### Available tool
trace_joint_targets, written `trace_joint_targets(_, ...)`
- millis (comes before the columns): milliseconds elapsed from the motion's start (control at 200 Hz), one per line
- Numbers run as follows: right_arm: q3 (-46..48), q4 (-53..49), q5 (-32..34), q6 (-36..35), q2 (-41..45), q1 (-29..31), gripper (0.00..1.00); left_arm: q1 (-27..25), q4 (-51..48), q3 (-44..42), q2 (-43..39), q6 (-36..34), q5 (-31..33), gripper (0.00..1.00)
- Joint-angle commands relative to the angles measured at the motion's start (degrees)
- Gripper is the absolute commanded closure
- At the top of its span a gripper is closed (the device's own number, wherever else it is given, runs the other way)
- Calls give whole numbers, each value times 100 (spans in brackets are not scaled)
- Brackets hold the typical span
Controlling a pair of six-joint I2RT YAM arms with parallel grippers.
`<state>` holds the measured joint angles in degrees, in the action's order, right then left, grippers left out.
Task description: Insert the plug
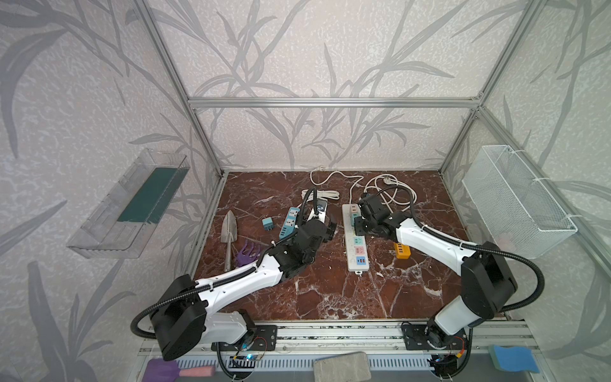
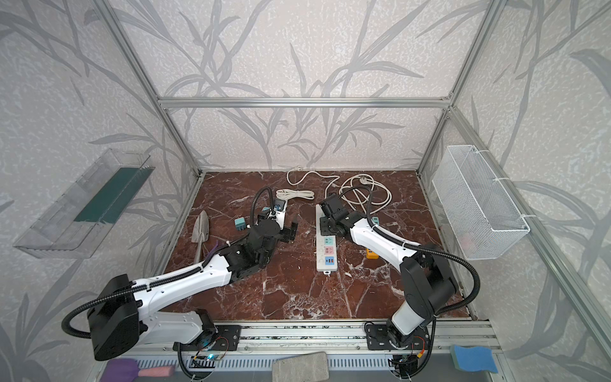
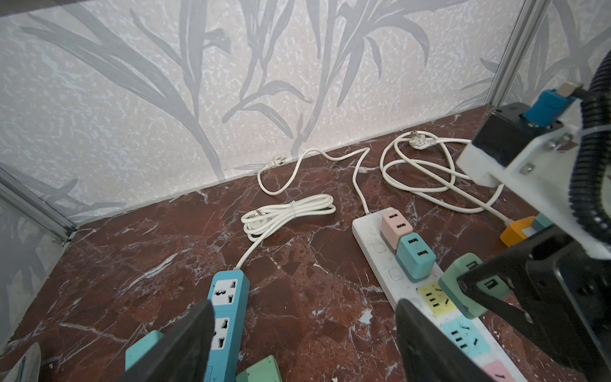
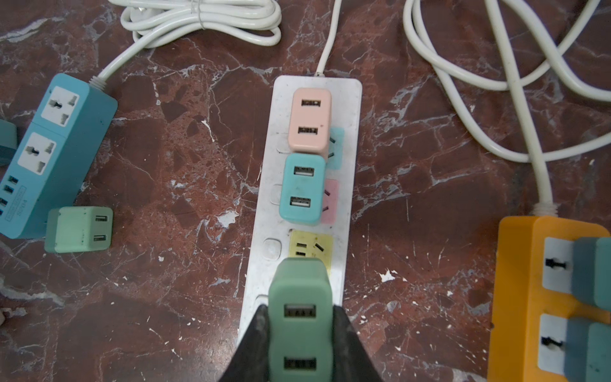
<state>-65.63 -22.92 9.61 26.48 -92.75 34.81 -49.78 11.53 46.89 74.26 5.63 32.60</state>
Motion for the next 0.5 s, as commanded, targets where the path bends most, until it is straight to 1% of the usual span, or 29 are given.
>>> trace_joint_targets(0,-143,180,111,250,-177,-9,100,3,-195,172,-145,194,-104,15)
trace_joint_targets(325,-389,150,127,393,-472,-35,100,3,-223,174,-176,147,-141,16)
trace_joint_targets(345,-407,135,129,393,-628,-29,100,3,-229,173,-183,137,-158,15)
trace_joint_targets(500,-560,-97,347,481,-764,-27,100,3,-283,209,-188,119,-186,16)
